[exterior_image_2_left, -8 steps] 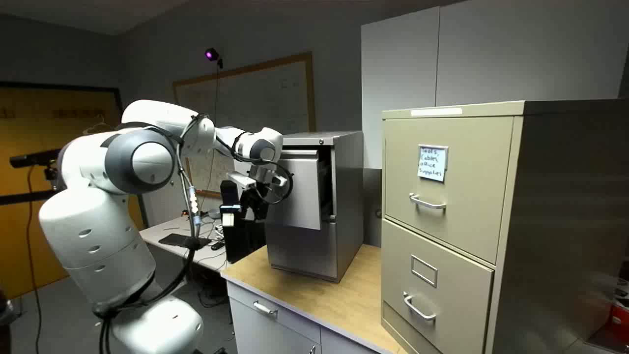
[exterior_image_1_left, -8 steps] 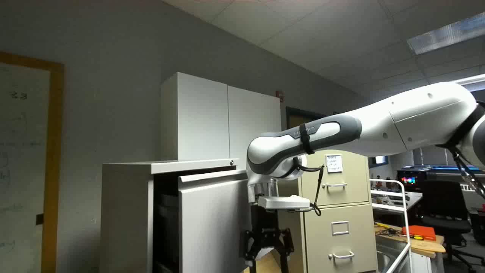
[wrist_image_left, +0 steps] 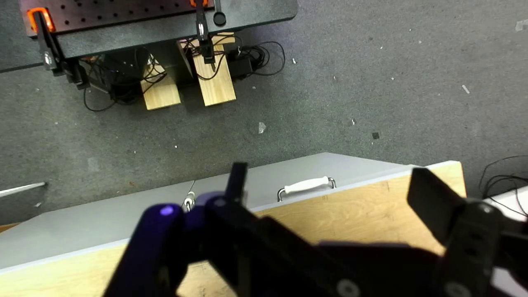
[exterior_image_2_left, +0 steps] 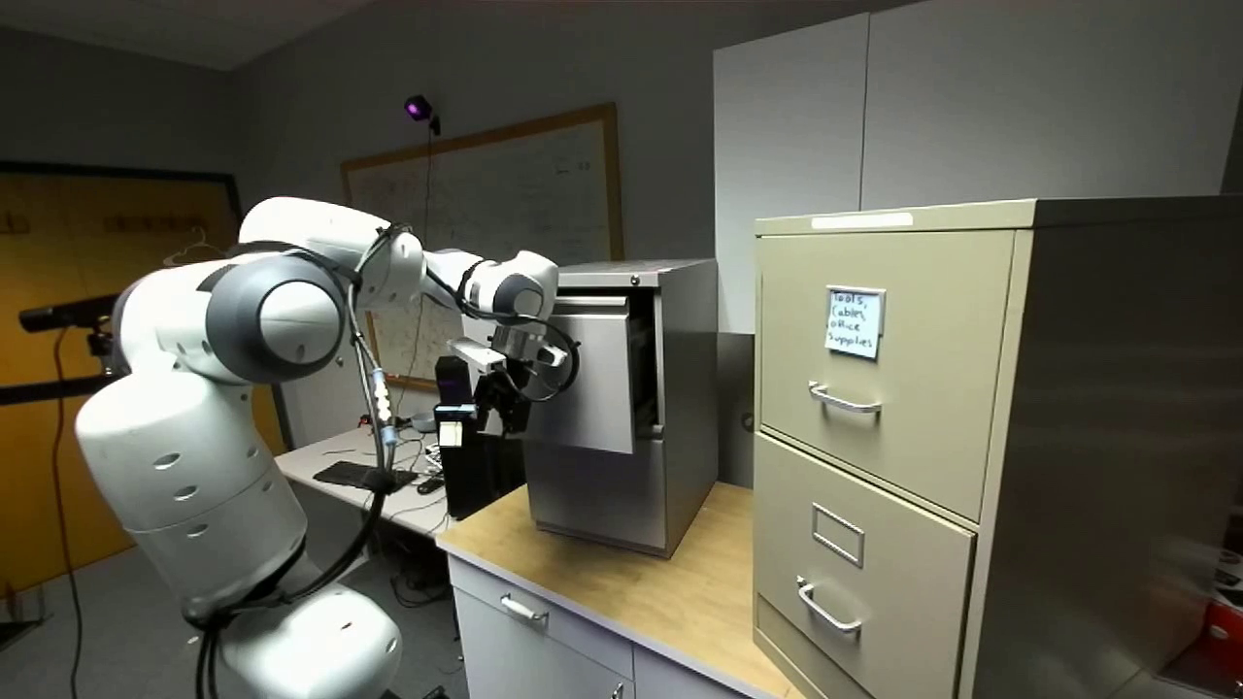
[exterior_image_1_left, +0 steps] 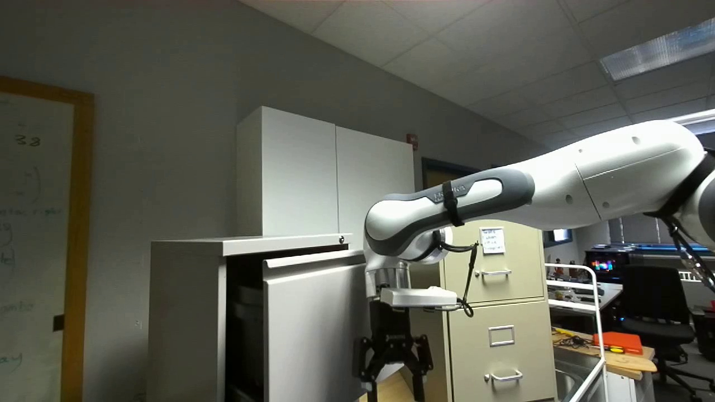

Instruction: Close the top drawer of the cabinet to the left

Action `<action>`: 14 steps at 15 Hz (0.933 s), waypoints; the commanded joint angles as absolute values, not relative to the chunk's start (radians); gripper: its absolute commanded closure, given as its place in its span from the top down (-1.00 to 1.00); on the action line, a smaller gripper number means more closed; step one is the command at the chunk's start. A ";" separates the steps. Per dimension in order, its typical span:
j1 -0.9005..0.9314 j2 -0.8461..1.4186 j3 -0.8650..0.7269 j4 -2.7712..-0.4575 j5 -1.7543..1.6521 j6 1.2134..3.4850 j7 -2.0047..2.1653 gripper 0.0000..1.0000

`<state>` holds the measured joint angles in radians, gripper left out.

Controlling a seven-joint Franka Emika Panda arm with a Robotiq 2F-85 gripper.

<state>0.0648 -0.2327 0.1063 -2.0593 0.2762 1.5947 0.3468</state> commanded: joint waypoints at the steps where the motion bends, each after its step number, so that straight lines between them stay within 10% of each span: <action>1: 0.063 -0.232 0.108 -2.057 0.276 1.592 0.347 1.00; 14: 0.070 -0.211 0.122 -2.046 0.277 1.623 0.367 1.00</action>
<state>0.0649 -0.2279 0.1086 -2.0596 0.2762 1.6011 0.3470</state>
